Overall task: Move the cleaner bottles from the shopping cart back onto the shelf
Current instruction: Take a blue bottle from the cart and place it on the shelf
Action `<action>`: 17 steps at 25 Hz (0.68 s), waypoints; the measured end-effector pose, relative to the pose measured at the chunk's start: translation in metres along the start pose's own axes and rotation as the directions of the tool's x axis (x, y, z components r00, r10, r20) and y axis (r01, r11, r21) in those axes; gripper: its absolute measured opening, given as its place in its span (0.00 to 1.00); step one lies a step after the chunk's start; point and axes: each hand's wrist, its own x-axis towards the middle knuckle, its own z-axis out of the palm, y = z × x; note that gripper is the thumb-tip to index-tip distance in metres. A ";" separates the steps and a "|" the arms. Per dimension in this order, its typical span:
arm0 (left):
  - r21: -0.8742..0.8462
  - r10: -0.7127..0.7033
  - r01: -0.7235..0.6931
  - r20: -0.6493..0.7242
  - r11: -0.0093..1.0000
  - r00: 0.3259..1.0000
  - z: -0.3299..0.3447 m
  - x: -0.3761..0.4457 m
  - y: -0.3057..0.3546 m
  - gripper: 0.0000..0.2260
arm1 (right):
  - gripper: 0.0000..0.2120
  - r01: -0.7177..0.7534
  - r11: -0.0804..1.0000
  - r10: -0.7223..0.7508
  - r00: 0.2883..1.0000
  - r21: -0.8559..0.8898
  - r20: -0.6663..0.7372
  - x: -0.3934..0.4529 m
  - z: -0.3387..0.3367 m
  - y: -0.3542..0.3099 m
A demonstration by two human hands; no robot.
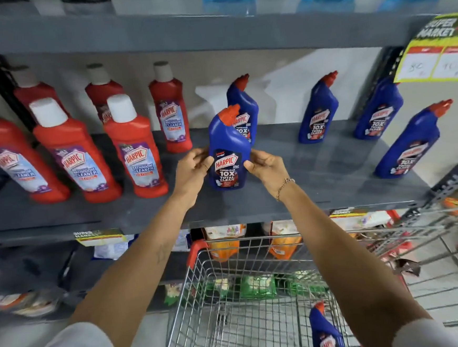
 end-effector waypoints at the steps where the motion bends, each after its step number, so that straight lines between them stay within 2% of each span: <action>1: 0.005 -0.019 0.019 -0.018 1.000 1.000 -0.002 0.001 -0.005 0.13 | 0.21 -0.017 1.000 0.017 1.000 -0.013 0.007 0.004 0.003 0.004; 7: 0.054 -0.038 0.041 -0.047 0.998 0.998 0.000 -0.012 -0.019 0.15 | 0.22 -0.063 0.996 0.065 0.998 -0.058 0.028 0.002 0.003 0.017; 9: 0.086 0.035 -0.018 -0.193 0.996 0.981 0.005 -0.024 -0.015 0.13 | 0.22 -0.033 0.999 0.035 0.999 -0.043 0.033 -0.005 0.003 0.012; 11: 0.097 0.140 -0.109 -0.413 0.989 0.900 0.015 -0.045 -0.009 0.10 | 0.17 0.045 0.997 -0.049 0.997 -0.068 -0.059 -0.018 0.001 0.008; 12: 0.101 0.168 -0.138 -0.431 0.985 0.887 0.028 -0.062 -0.015 0.08 | 0.13 0.058 0.994 -0.070 0.988 -0.090 -0.134 -0.031 -0.008 0.016; 14: 0.120 0.194 -0.163 -0.320 0.979 0.927 0.052 -0.093 -0.021 0.07 | 0.10 0.075 0.991 -0.094 0.978 -0.107 -0.188 -0.061 -0.022 0.033; 16: 0.117 0.014 -0.007 -0.062 0.993 0.998 0.089 -0.126 -0.055 0.07 | 0.07 -0.051 0.986 0.018 0.978 -0.158 -0.206 -0.105 -0.056 0.076; 17: 0.137 -0.109 0.101 0.051 0.985 0.993 0.111 -0.143 -0.077 0.07 | 0.02 -0.157 0.965 0.106 0.966 -0.210 -0.235 -0.130 -0.079 0.099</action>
